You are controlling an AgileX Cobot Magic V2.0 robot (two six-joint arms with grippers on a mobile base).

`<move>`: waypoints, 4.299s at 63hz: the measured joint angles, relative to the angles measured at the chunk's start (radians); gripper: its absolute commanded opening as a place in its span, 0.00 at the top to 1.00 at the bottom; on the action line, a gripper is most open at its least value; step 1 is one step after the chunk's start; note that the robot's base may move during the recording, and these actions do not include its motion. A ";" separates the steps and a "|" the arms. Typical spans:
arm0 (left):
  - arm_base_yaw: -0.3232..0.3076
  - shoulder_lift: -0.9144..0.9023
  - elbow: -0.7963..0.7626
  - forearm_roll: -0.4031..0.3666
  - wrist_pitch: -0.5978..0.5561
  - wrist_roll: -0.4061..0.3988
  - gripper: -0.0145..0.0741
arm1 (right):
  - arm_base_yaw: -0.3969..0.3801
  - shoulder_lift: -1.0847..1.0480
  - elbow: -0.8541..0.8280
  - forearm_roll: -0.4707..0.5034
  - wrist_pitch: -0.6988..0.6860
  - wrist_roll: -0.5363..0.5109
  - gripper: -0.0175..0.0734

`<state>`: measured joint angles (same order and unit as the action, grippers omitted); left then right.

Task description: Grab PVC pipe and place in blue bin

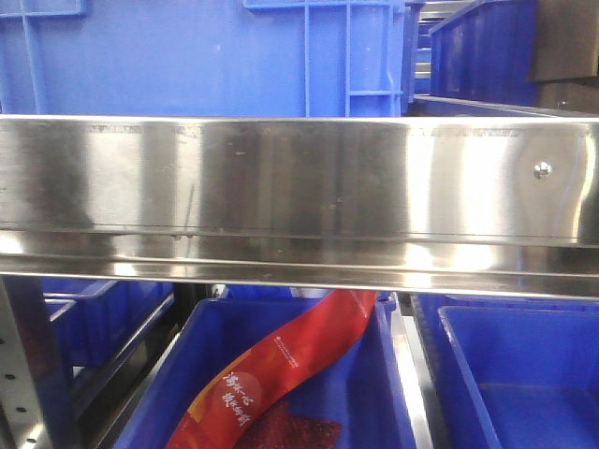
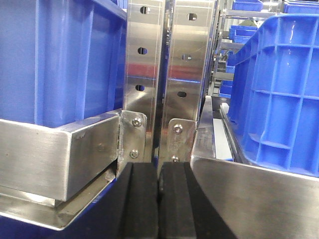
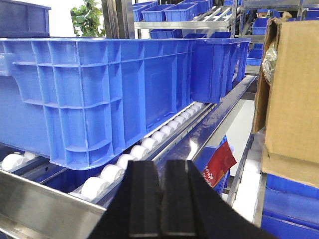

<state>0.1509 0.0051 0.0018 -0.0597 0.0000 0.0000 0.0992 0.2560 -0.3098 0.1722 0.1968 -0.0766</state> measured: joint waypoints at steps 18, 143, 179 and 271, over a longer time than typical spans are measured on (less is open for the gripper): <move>0.000 0.000 0.000 0.000 0.000 0.000 0.96 | 0.000 0.000 0.000 0.000 0.000 -0.002 0.99; 0.000 0.000 0.000 0.000 0.000 0.000 0.96 | -0.007 -0.018 0.000 0.000 0.025 0.010 0.99; 0.000 0.000 0.000 0.000 0.000 0.000 0.96 | -0.093 -0.171 0.109 -0.086 -0.062 0.052 0.99; 0.000 0.000 0.000 0.000 -0.005 0.000 0.96 | -0.153 -0.254 0.232 -0.076 -0.135 0.058 0.99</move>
<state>0.1509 0.0051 0.0018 -0.0597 -0.0054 0.0000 -0.0543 0.0023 -0.0782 0.0961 0.0618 -0.0189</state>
